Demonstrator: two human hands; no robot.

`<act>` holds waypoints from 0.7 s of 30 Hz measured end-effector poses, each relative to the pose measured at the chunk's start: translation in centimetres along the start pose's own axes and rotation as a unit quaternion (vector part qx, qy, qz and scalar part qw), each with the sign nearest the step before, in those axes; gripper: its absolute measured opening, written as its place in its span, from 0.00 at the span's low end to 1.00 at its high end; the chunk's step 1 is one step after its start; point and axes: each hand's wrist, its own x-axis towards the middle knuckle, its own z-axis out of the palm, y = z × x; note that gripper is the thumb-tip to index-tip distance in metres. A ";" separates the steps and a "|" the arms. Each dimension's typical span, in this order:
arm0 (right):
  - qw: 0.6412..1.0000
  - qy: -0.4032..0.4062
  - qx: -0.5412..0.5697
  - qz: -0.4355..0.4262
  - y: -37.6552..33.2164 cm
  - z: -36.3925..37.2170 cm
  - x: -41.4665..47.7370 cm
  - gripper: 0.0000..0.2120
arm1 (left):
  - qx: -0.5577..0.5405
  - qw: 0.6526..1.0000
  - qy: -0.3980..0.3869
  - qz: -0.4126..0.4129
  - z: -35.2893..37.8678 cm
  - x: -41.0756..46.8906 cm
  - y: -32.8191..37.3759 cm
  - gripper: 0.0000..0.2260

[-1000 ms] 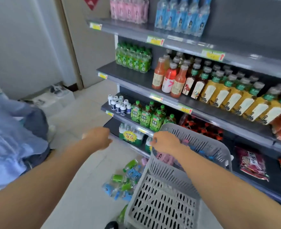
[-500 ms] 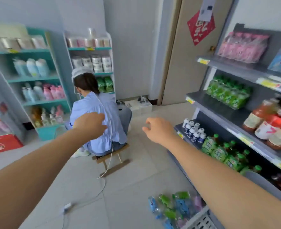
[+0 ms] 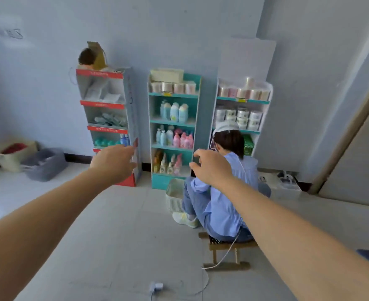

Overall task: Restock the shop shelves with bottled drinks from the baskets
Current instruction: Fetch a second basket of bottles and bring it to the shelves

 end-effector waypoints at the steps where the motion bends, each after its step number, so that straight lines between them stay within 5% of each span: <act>1: 1.000 -0.004 0.001 -0.011 -1.3 0.7 1.4 0.14 | 0.002 1.000 0.004 -0.010 0.1 0.4 -1.7 0.13; 11: 0.989 0.016 0.012 -0.144 -10.1 7.2 15.5 0.15 | 0.081 0.990 0.016 -0.114 1.6 5.7 -13.7 0.14; 21: 0.967 -0.035 0.057 -0.247 -16.8 13.8 29.2 0.16 | 0.049 0.962 0.032 -0.267 4.5 10.7 -23.4 0.15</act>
